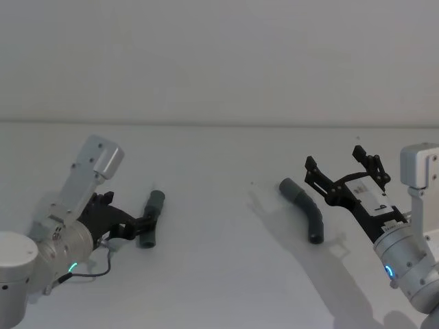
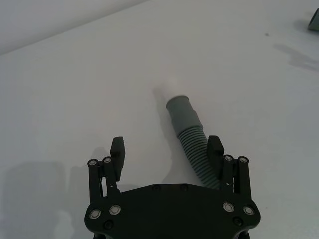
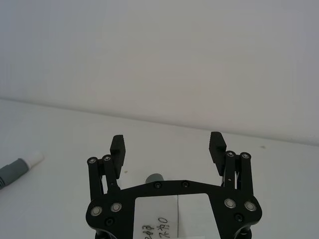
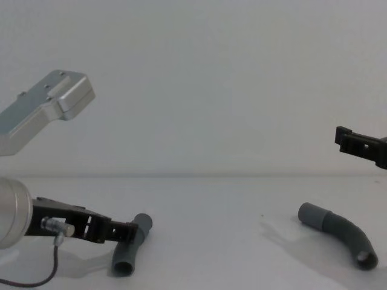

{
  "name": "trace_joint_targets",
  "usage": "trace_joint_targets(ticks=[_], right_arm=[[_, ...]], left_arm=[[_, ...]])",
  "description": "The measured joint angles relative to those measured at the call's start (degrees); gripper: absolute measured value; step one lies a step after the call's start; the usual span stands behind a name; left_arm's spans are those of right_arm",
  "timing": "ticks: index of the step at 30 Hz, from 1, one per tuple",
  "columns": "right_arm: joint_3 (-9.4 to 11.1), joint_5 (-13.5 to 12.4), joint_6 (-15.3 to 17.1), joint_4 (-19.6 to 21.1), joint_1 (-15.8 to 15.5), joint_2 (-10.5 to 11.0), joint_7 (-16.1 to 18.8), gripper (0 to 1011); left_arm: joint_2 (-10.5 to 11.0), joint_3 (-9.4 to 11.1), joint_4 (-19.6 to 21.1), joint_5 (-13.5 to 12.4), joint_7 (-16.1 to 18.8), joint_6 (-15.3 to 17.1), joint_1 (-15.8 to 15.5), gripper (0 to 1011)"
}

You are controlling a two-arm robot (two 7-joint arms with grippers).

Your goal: Use both hands to pick up one end of the pipe from the table, align the ends, and insert them.

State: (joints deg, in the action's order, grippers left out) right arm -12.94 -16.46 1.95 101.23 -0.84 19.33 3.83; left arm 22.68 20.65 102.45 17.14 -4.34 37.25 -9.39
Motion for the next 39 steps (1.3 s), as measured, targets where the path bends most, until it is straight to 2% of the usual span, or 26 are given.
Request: trace_joint_targets(ticks=[21, 39], right_arm=[[0.0, 0.0, 0.0, 0.0, 0.0, 0.0, 0.0, 1002], [0.0, 0.0, 0.0, 0.0, 0.0, 0.0, 0.0, 1001]], left_arm=[[-1.5, 0.5, -0.8, -0.4, -1.8, -1.8, -0.2, 1001], [-4.5, 0.2, -2.0, -0.4, -1.1, 1.5, -1.4, 1001]])
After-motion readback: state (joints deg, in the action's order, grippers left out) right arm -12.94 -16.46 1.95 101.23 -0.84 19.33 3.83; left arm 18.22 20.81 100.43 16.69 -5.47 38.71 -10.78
